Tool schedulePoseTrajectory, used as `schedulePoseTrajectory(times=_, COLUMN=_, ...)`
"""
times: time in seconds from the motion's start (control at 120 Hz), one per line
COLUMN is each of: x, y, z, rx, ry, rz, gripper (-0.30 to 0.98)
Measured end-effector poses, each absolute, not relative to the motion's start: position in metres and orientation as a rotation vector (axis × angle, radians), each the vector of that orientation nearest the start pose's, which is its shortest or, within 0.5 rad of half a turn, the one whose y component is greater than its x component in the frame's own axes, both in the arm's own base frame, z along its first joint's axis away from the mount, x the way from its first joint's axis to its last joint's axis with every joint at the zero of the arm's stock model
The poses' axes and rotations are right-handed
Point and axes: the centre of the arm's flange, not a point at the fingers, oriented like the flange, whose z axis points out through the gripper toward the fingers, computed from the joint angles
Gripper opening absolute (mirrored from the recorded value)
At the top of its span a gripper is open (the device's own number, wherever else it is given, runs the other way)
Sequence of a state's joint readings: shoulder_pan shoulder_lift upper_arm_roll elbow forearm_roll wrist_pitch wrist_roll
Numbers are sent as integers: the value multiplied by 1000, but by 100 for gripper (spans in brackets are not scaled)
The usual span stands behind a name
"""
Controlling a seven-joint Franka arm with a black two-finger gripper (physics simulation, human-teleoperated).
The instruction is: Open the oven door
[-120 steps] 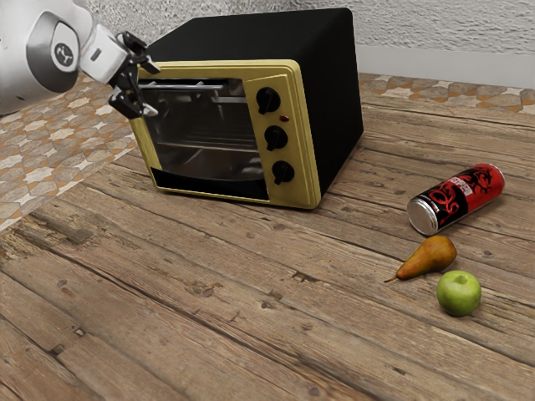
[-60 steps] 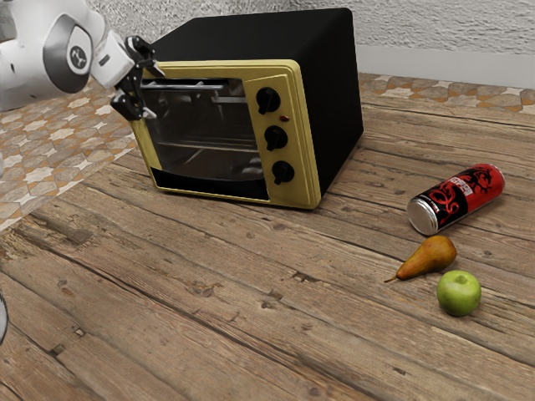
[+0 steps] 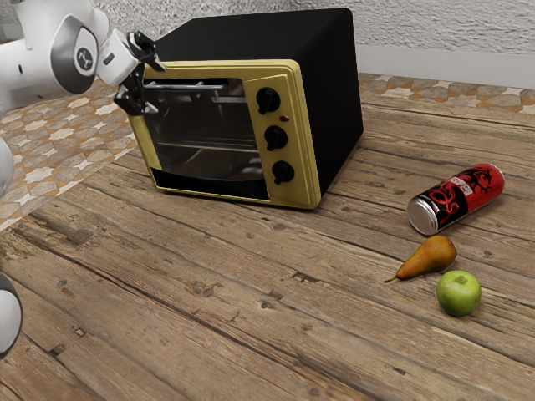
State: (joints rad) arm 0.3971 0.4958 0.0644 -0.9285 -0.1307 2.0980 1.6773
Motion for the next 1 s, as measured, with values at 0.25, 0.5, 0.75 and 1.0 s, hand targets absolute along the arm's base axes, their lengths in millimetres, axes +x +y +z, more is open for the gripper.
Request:
schedulePoseTrajectory(times=0.25, x=666, y=294, z=677, rx=-2101, ry=1439, rz=-564, gripper=68)
schedulePoseTrajectory(times=0.5, x=670, y=300, z=668, rx=-2094, ry=1433, rz=-563, gripper=68)
schedulePoseTrajectory(times=0.75, x=672, y=300, z=660, rx=-2096, ry=1443, rz=-547, gripper=68)
schedulePoseTrajectory(times=1.0, x=674, y=300, z=651, rx=-2107, ry=1455, rz=-536, gripper=69)
